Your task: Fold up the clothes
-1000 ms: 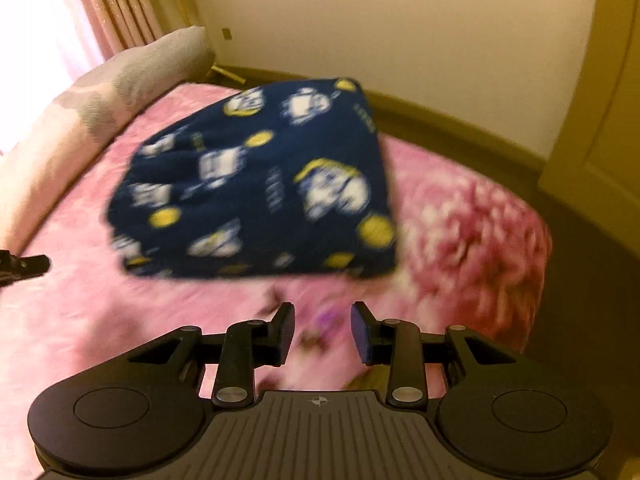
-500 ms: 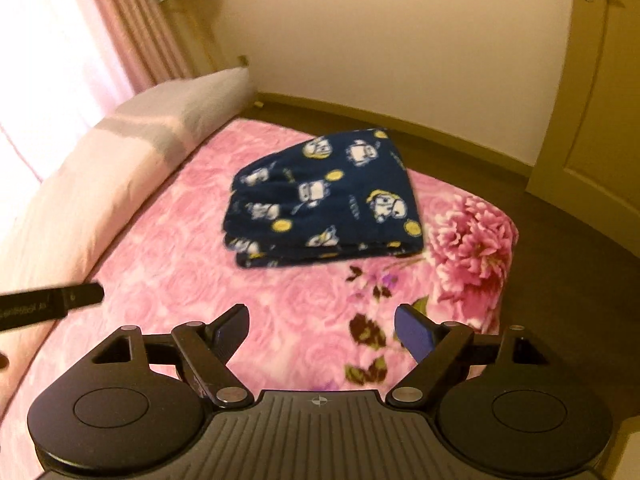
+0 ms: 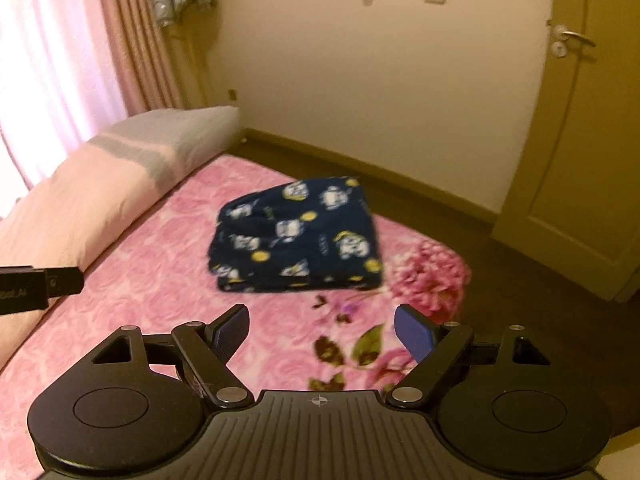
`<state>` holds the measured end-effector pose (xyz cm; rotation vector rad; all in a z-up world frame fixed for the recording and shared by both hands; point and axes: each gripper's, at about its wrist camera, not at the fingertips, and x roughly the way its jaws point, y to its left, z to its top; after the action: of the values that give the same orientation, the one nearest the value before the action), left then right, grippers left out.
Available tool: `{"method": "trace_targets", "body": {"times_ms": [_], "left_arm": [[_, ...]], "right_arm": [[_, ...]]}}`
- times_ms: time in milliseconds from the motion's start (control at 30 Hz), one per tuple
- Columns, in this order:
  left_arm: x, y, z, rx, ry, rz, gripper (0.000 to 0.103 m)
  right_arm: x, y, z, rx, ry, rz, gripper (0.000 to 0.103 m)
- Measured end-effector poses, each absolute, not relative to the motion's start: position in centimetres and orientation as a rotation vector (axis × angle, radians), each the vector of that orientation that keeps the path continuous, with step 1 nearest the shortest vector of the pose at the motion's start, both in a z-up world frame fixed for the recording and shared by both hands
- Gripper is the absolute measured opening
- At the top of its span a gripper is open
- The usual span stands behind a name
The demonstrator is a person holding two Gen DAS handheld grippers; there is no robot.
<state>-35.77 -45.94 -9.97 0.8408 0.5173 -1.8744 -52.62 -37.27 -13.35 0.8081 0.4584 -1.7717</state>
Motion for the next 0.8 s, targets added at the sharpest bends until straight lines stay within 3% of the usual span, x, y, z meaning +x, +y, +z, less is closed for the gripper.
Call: {"method": "trace_targets", "body": {"times_ms": [333,800], "left_arm": [[-37.5,-42.3,-8.8,0.87,0.571,-1.839,0.057],[-38.6,-38.3,-10.8,0.938,0.656,-1.76,0.057]], "right_arm": [[-55.6,-34.3,-11.8,0.859,0.409,-1.681,0.083],[-56.0,-32.0,-13.0,0.931,0.535,-1.611,0.083]]}}
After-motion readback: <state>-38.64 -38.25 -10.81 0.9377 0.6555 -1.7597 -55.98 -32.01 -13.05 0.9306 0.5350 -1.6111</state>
